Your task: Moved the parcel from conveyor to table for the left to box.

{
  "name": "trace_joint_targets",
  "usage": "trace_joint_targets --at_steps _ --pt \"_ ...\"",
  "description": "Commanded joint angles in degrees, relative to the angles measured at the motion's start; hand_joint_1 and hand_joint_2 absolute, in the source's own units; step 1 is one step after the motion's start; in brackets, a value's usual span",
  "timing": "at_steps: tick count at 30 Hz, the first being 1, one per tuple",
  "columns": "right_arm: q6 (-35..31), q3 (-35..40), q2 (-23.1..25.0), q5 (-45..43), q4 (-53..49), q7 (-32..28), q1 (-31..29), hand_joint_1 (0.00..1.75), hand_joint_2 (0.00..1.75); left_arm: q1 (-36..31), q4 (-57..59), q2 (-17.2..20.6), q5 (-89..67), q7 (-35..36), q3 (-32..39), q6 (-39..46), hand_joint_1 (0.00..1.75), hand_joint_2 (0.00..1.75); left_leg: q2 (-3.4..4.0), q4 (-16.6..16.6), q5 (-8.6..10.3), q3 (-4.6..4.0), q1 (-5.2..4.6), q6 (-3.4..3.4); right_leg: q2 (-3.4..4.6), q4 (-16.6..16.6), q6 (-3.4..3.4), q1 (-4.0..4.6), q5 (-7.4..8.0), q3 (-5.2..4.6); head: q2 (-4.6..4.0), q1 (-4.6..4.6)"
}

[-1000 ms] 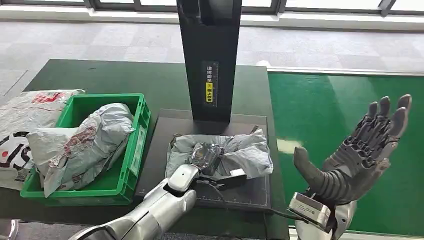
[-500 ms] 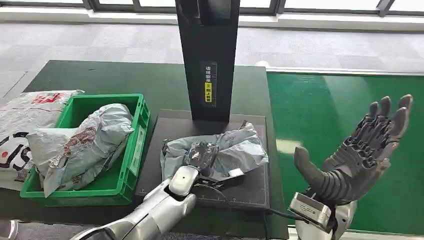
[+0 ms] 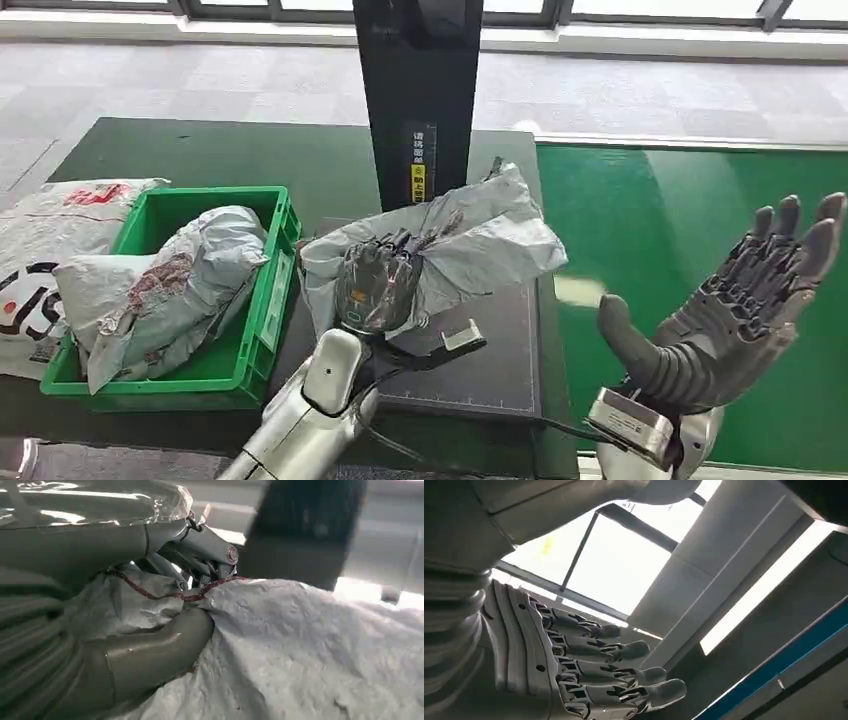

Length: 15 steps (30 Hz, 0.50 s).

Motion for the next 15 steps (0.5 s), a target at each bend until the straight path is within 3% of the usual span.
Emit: trace_joint_targets --at_steps 1,9,13,15 --pt "0.1 -4.0 3.3 -0.4 0.2 -0.2 1.1 0.0 1.75 7.1 -25.8 -1.9 -0.2 -6.6 15.2 -0.2 1.75 1.75 0.22 -0.1 -0.03 0.0 0.03 0.03 0.12 0.0 -0.13 0.05 0.04 -0.07 0.0 0.0" --pt "0.1 -3.8 3.3 -0.1 1.1 -0.2 0.1 0.0 1.75 7.6 -31.9 -3.9 1.5 -10.3 24.0 -0.2 1.75 1.75 0.21 0.0 -0.05 -0.21 0.02 0.03 0.12 0.0 -0.08 0.04 0.02 -0.01 0.0 0.0" --pt "0.1 -3.4 3.3 -0.2 1.4 -0.2 0.3 0.0 1.75 6.2 -30.7 -3.9 7.3 -13.7 35.6 -0.2 1.75 1.75 0.28 -0.2 -0.02 -0.17 0.02 0.04 0.15 -0.1 -0.13 0.05 0.06 0.02 0.0 0.0" --pt "0.1 -3.2 3.3 -0.1 1.8 -0.2 0.0 0.0 1.75 4.5 -27.3 -3.9 10.9 -19.1 44.1 -0.2 1.75 1.75 0.35 -0.2 0.0 -0.14 0.02 0.03 0.21 -0.1 -0.16 0.05 0.08 0.03 0.0 0.0"
